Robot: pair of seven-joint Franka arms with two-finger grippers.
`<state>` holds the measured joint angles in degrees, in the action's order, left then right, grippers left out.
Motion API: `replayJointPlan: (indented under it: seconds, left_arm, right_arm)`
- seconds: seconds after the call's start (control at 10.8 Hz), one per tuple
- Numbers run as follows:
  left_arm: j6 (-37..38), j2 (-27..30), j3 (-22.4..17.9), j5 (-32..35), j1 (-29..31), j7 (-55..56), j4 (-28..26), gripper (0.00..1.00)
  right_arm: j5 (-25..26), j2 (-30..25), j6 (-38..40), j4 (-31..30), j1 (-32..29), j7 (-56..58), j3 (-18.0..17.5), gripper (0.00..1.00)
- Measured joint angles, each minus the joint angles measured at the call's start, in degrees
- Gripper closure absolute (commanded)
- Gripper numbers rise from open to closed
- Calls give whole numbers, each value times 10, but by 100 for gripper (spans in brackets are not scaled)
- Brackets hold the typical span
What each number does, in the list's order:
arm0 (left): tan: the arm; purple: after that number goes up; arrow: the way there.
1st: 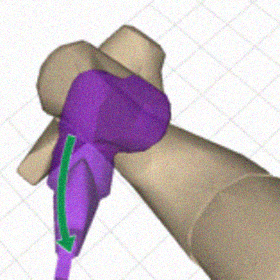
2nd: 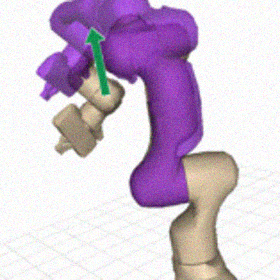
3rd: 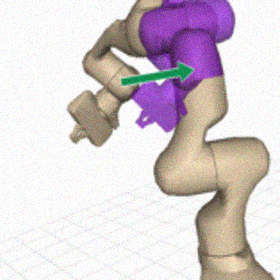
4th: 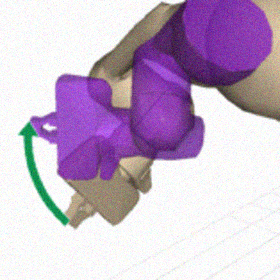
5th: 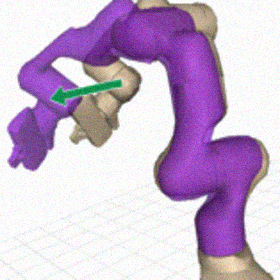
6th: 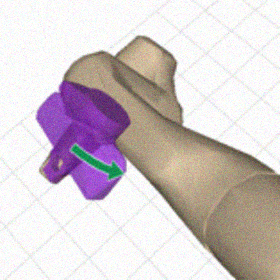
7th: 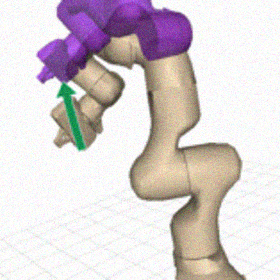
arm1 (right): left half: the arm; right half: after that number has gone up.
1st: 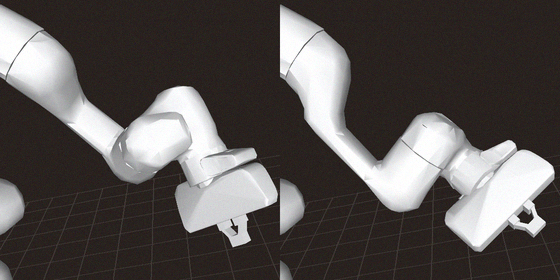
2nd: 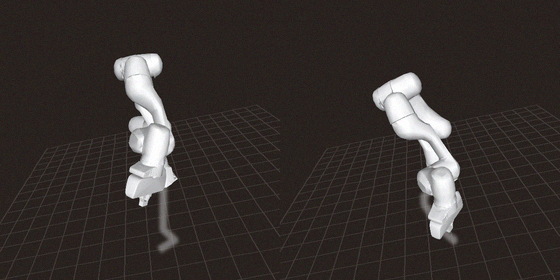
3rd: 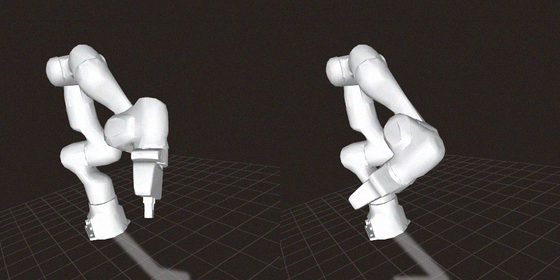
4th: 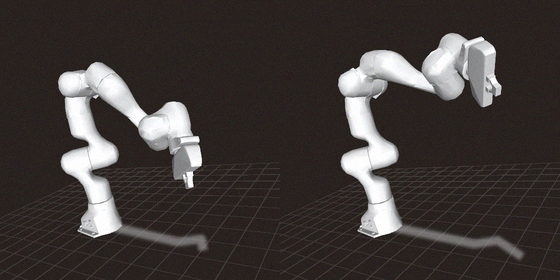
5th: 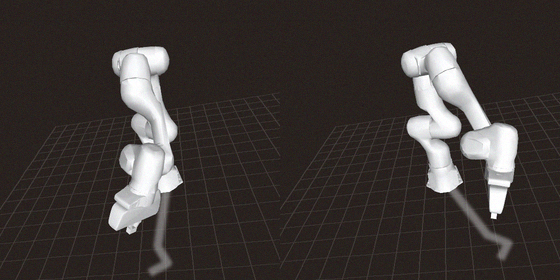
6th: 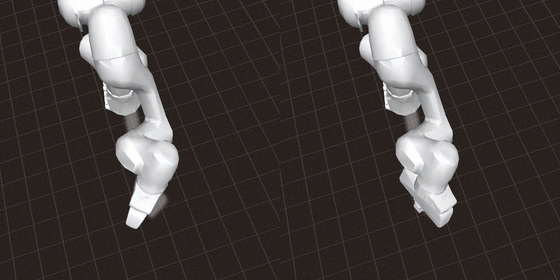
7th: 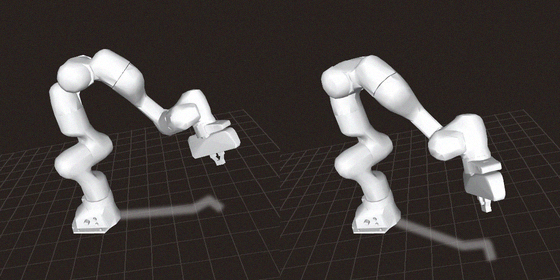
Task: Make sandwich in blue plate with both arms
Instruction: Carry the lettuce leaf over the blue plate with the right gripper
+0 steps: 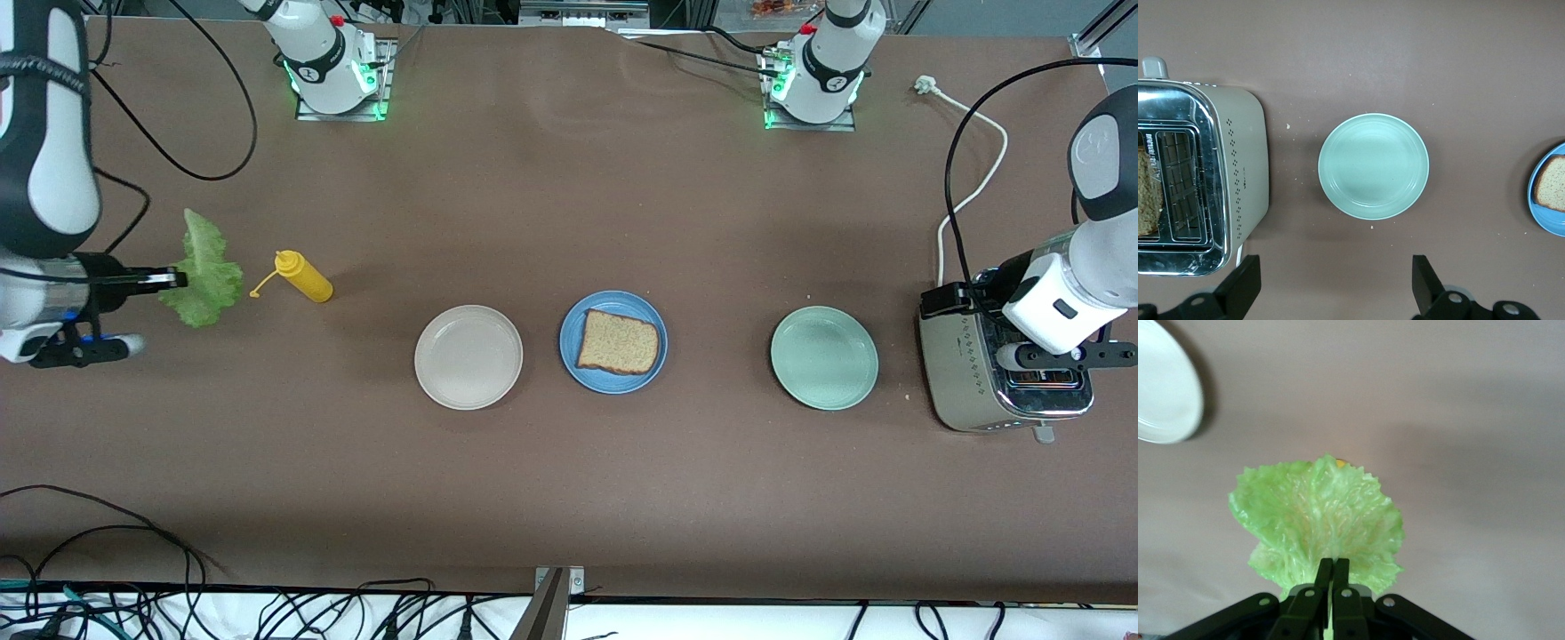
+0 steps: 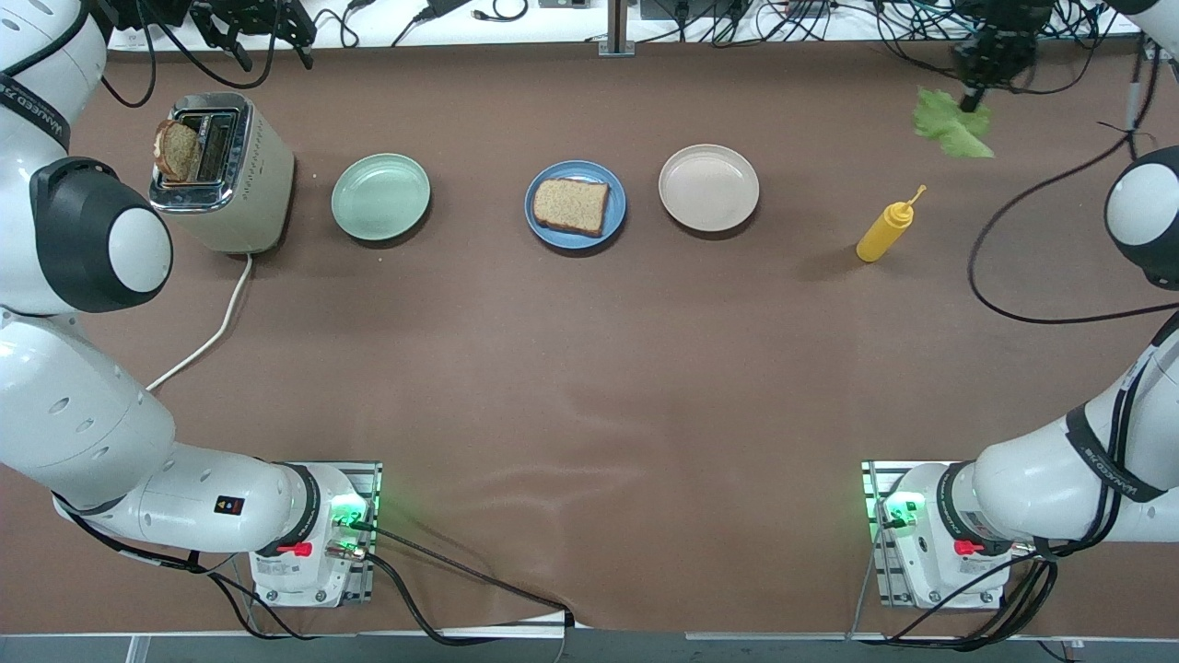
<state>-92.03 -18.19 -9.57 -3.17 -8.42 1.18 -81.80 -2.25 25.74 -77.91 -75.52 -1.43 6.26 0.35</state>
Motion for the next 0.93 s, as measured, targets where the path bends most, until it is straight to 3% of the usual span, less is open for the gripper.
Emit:
replayJointPlan:
  seconds: [0.28, 0.56, 0.93]
  left_arm:
    - [1, 0, 0, 0, 0, 0, 0, 0]
    - [1, 3, 0, 0, 0, 0, 1, 0]
    - [1, 4, -1, 0, 0, 1, 1, 0]
  right_arm:
    - [-2, 0, 7, 29, 20, -179, -97, 100]
    - [-20, 3, -41, 30, 24, -325, -173, 100]
    - [-47, 26, -144, 30, 79, -461, -191, 100]
